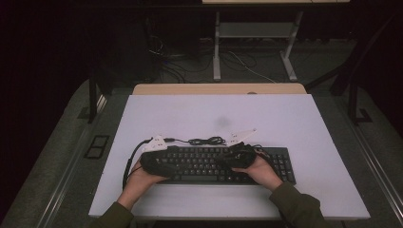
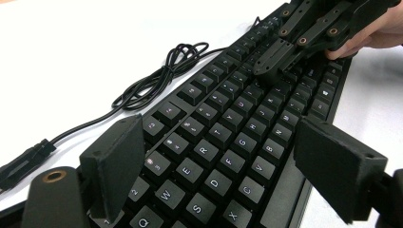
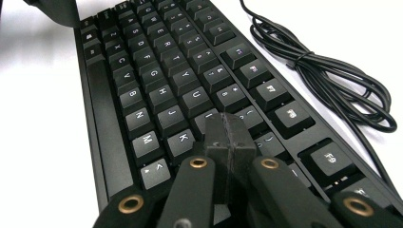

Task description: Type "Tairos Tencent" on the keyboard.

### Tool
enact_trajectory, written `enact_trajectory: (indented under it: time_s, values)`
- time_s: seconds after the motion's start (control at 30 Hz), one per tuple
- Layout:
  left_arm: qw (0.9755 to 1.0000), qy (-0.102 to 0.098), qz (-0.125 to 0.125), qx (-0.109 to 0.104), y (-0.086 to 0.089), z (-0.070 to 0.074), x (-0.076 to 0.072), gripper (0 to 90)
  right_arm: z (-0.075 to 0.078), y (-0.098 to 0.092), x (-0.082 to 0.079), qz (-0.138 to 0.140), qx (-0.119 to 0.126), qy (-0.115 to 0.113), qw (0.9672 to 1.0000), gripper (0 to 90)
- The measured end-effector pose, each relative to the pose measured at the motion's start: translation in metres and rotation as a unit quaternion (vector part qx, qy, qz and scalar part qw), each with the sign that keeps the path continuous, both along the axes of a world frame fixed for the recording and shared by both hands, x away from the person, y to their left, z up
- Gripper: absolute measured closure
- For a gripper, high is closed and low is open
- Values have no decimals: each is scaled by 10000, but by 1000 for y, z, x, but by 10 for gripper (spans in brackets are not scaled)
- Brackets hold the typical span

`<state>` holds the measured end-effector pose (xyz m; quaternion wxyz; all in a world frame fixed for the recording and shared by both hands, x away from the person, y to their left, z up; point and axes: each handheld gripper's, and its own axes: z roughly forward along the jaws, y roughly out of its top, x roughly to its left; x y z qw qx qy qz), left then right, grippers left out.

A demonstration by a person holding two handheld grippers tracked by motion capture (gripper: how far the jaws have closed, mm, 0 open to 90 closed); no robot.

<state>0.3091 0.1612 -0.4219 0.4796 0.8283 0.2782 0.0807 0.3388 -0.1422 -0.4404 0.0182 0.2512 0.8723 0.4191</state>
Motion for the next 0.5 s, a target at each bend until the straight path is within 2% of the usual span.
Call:
enact_trajectory:
  time_s: [0.27, 0.5]
  values:
    - [10000, -21, -2, -2, 1, 1, 0, 171, 1, 0, 0, 2, -5, -5, 10000, 891]
    - [10000, -36, -1, -14, 1, 1, 0, 173, 5, -4, 1, -98, 134, -10, 9999, 845]
